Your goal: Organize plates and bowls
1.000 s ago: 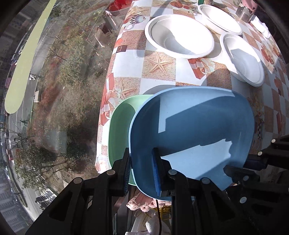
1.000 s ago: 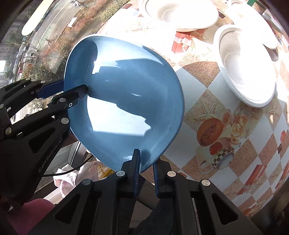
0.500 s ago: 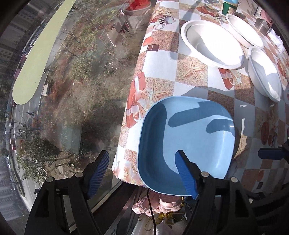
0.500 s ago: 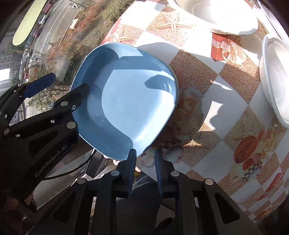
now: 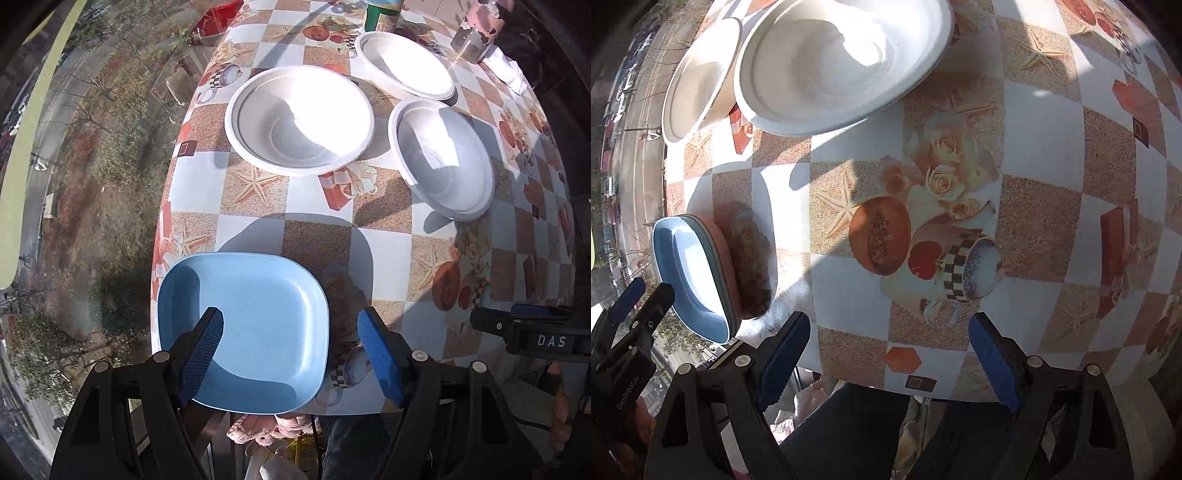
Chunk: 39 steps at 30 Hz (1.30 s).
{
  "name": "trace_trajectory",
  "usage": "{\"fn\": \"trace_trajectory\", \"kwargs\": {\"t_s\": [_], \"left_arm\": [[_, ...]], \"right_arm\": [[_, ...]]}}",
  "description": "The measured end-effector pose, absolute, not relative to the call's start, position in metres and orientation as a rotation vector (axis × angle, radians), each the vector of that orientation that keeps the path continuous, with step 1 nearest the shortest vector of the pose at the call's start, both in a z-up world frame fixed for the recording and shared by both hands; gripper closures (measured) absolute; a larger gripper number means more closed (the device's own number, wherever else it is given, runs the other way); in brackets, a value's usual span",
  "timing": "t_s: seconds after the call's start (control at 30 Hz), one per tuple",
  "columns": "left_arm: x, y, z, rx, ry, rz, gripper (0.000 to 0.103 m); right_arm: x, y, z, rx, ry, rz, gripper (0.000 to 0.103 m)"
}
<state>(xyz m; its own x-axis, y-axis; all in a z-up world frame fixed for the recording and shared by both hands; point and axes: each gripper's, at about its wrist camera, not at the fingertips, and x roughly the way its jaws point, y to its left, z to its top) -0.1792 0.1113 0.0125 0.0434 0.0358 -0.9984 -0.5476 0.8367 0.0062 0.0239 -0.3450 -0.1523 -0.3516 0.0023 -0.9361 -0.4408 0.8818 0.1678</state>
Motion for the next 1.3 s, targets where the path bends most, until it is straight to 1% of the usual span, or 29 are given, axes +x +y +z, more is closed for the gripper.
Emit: {"fn": "trace_trajectory", "kwargs": {"t_s": [0.13,0.27,0.43,0.5,0.7,0.9,0.93,0.97,1.0,1.03,1.07,1.1,1.13,1.17,1.2,1.3], "left_arm": [[-0.148,0.105,0.016,-0.495,1.456,0.461,0.024],[-0.126,0.103,0.014,-0.583,1.442,0.499,0.024],[-0.102,0.104,-0.006,-0.66,1.456,0.568,0.024],[-0.095,0.106,-0.015,-0.686,1.463,0.6,0.024],[-0.084,0.116,-0.041,-0.817,1.449,0.69,0.024],[-0.072,0.118,-0.059,-0.866,1.453,0.736,0.025],[-0.068,0.117,-0.062,-0.861,1.456,0.733,0.032],[-0.065,0.116,-0.064,-0.86,1.459,0.717,0.042],[-0.062,0.114,-0.066,-0.867,1.456,0.691,0.047],[-0.058,0.112,-0.065,-0.866,1.451,0.67,0.058],[-0.053,0.107,-0.064,-0.852,1.446,0.643,0.074],[-0.048,0.103,-0.064,-0.822,1.457,0.62,0.082],[-0.042,0.097,-0.063,-0.777,1.477,0.613,0.081],[-0.038,0.092,-0.062,-0.743,1.492,0.6,0.08],[-0.035,0.087,-0.062,-0.73,1.501,0.579,0.08],[-0.023,0.063,-0.058,-0.649,1.525,0.509,0.08]], "right_arm": [[0.051,-0.366,-0.145,-0.274,1.841,0.419,0.014],[0.083,-0.373,-0.129,-0.305,1.751,0.416,0.014],[0.139,-0.333,-0.12,-0.374,1.643,0.46,0.014],[0.147,-0.312,-0.119,-0.391,1.616,0.481,0.014],[0.175,-0.269,-0.143,-0.464,1.594,0.546,0.014],[0.191,-0.247,-0.168,-0.499,1.603,0.584,0.014],[0.193,-0.244,-0.171,-0.497,1.607,0.595,0.016],[0.193,-0.24,-0.176,-0.498,1.609,0.604,0.019],[0.193,-0.237,-0.179,-0.498,1.616,0.614,0.031],[0.194,-0.236,-0.184,-0.499,1.635,0.617,0.051],[0.193,-0.236,-0.189,-0.496,1.657,0.614,0.062],[0.192,-0.237,-0.194,-0.479,1.683,0.617,0.074],[0.191,-0.239,-0.196,-0.454,1.701,0.623,0.082],[0.19,-0.24,-0.197,-0.434,1.708,0.637,0.085],[0.188,-0.24,-0.198,-0.429,1.711,0.653,0.087],[0.18,-0.251,-0.195,-0.47,1.7,0.657,0.087]]}}
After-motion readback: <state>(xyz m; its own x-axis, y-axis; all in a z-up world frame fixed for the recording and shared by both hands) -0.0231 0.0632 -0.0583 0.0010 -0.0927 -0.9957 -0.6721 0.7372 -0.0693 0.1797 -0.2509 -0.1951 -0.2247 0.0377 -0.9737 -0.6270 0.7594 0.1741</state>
